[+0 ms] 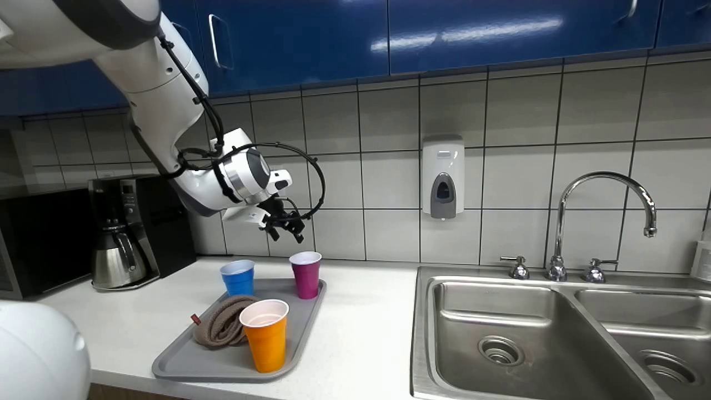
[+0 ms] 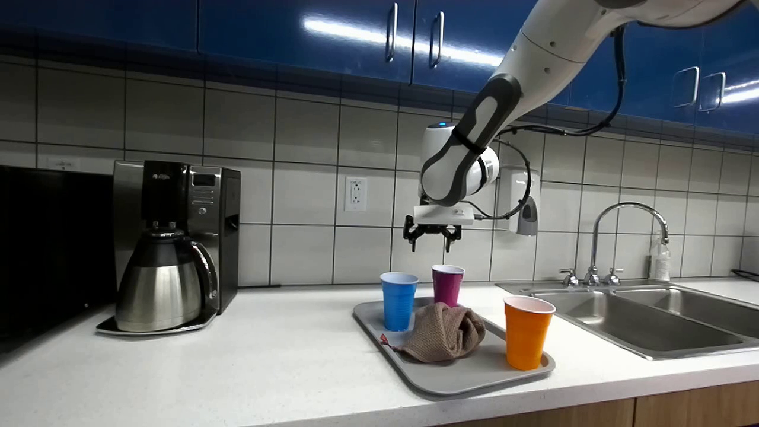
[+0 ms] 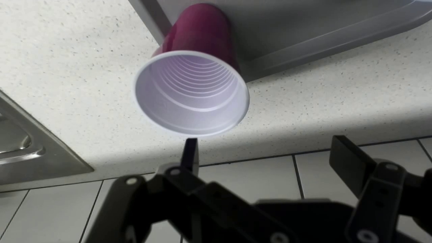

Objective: Pick up the orange cup and put it on the gray tray, pick up the mauve cup and put it on the gray tray

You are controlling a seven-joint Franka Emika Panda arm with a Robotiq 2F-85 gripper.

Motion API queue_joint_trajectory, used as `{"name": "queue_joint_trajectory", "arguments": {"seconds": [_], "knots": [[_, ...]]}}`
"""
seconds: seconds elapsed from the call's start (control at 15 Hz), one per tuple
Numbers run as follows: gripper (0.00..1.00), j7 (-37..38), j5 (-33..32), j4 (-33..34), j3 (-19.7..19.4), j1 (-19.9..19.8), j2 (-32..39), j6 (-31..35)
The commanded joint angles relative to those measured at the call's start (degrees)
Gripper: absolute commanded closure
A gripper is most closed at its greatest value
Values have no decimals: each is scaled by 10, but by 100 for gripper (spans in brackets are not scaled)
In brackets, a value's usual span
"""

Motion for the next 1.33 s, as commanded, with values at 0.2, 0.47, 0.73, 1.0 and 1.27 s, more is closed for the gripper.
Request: {"name": "queue_joint_trajectory", "arguments": {"seconds": [0.2,0.47,0.73,1.0,1.27], "knots": [[0,-7,-5,-10,12,-19,-12,5],[0,-20,-1,-28,18,-29,-29,21],[0,-36,7,-60,26,-39,-57,42],[0,-56,9,-104,35,-51,-94,57],[0,-76,10,-145,45,-67,-128,62]]}}
